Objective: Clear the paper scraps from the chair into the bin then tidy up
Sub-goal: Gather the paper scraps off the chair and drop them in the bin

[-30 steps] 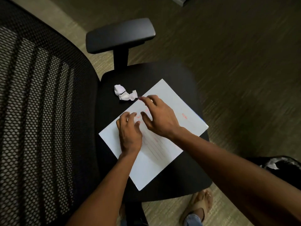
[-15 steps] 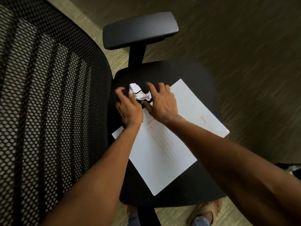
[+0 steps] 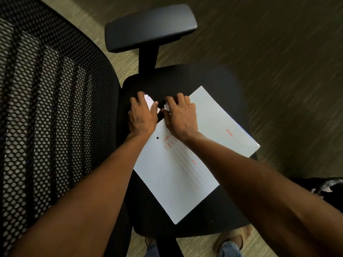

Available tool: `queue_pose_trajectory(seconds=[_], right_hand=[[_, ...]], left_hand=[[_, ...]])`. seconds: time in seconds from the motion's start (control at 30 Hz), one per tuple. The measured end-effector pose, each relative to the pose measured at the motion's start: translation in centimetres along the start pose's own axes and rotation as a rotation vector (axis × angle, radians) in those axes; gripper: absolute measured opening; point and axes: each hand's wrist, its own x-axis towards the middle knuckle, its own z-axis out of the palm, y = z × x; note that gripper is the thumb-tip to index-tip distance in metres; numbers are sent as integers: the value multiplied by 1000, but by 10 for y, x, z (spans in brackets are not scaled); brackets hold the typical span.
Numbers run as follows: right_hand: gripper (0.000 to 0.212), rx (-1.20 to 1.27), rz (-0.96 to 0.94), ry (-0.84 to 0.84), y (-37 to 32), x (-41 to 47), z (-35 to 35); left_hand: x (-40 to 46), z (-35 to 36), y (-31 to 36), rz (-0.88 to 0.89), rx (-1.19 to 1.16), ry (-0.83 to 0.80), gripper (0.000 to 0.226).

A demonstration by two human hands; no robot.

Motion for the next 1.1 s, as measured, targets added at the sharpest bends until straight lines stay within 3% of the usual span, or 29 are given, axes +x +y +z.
queue_pose_trajectory(seconds=[0.13, 0.27, 0.47, 0.6, 0.7, 0.83, 0.97, 1.1], right_hand=[[25, 187, 100, 64, -1, 2, -3], [22, 486, 277, 171, -3, 1, -21], [19, 1013, 730, 220, 3, -29, -55], [18, 1310, 872, 146, 24, -54, -80], [26, 1332, 889, 114, 42, -78, -95], [44, 1327, 919, 239, 84, -115, -124], [47, 1352, 870, 276, 118, -156, -144], [47, 1270, 893, 372, 181, -211, -169]], left_hand=[[-3, -1, 4, -38, -68, 19, 38], [-8, -4, 12, -200, -267, 73, 31], [-30, -6, 46, -300, -664, 165, 20], [-71, 8, 89, -230, -774, 8, 15], [-104, 23, 126, -142, -721, -123, 14], [-155, 45, 177, 42, -552, -208, 13], [-185, 67, 201, 133, -434, -223, 26], [-228, 107, 242, 205, -364, -405, 43]])
